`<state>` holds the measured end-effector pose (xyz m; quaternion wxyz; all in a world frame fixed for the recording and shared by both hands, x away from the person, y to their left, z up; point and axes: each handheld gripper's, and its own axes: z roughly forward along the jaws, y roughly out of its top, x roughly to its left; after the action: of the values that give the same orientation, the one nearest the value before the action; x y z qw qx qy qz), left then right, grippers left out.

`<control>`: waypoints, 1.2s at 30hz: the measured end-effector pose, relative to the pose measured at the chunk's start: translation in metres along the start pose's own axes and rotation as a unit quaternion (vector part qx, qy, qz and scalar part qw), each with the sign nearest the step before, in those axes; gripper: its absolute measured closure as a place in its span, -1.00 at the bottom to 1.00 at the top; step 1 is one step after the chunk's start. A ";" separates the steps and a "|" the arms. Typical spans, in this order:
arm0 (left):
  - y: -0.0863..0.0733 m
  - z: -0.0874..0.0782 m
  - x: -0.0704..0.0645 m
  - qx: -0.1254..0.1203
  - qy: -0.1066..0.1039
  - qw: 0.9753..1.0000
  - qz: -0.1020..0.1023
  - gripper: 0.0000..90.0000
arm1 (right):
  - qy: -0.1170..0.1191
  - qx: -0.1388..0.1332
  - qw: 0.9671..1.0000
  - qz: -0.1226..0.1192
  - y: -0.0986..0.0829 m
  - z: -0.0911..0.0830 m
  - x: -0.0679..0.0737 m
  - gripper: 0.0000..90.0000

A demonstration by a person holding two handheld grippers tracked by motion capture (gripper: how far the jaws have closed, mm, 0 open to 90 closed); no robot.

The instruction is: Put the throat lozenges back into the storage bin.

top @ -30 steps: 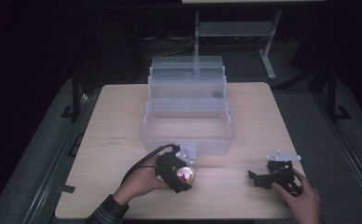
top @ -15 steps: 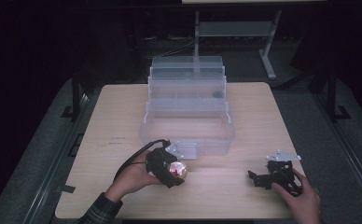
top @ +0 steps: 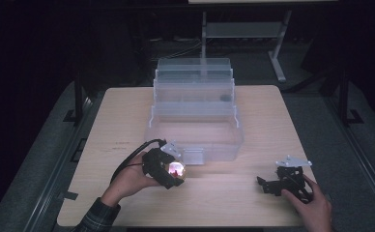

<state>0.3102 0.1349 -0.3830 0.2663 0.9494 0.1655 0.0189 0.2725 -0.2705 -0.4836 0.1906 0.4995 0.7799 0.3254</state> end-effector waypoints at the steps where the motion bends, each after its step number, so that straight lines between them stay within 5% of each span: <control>1: -0.001 -0.001 0.001 0.000 0.002 1.000 0.000 -0.56 | 0.000 0.000 1.000 0.000 0.000 0.000 0.000 -1.00; 16: 0.000 -0.018 0.009 -0.006 0.012 1.000 -0.007 -0.57 | 0.000 0.000 1.000 0.000 0.000 0.000 0.000 -1.00; 36: 0.020 -0.040 0.023 -0.018 0.025 0.999 -0.012 -0.56 | 0.001 0.000 1.000 0.000 0.000 0.000 0.000 -1.00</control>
<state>0.3330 0.1461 -0.3392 0.2790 0.9418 0.1829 0.0426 0.2724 -0.2706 -0.4834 0.1900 0.4994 0.7800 0.3257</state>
